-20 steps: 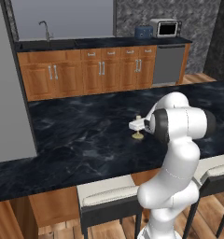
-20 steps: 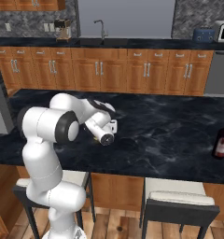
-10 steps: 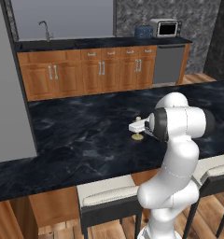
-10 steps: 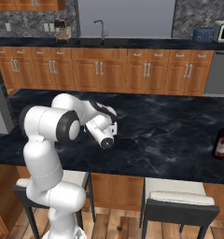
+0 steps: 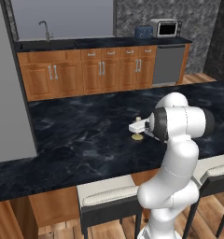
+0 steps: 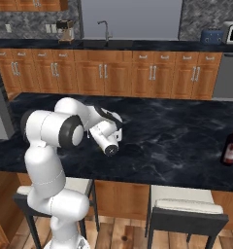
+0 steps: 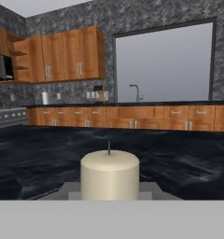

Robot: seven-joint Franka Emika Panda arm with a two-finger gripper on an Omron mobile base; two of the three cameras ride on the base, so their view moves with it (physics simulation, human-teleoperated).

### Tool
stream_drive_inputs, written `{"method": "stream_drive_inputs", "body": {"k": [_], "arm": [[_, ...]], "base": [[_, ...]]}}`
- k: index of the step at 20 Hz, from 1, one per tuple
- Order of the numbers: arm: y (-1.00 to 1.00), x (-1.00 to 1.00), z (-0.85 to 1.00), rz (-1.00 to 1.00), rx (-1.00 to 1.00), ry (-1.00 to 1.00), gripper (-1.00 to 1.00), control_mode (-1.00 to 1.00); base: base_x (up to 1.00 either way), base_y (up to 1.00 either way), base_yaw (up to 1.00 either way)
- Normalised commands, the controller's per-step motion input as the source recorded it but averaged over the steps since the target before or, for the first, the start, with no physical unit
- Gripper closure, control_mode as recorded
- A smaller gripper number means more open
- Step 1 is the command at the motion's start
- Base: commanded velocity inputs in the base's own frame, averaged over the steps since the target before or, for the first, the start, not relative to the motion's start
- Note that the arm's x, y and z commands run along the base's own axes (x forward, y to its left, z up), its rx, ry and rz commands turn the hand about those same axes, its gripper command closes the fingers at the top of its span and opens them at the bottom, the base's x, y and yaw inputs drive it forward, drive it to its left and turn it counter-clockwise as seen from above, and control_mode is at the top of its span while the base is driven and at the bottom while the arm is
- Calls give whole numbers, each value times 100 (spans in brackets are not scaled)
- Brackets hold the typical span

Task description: Get the candle and the wine from the cabinet and move them to the dining counter.

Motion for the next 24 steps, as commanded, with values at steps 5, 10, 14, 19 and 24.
{"method": "stream_drive_inputs", "body": {"k": [5,10,14,19,24], "arm": [[0,0,0,0,0,1,100,-100],[0,0,0,0,0,0,-100,-100],[0,0,0,0,0,0,-100,-100],[0,0,0,0,0,0,-100,-100],[0,0,0,0,0,0,-100,-100]], "base": [[0,0,0],[0,0,0],[0,0,0],[0,0,0],[0,0,0]]}}
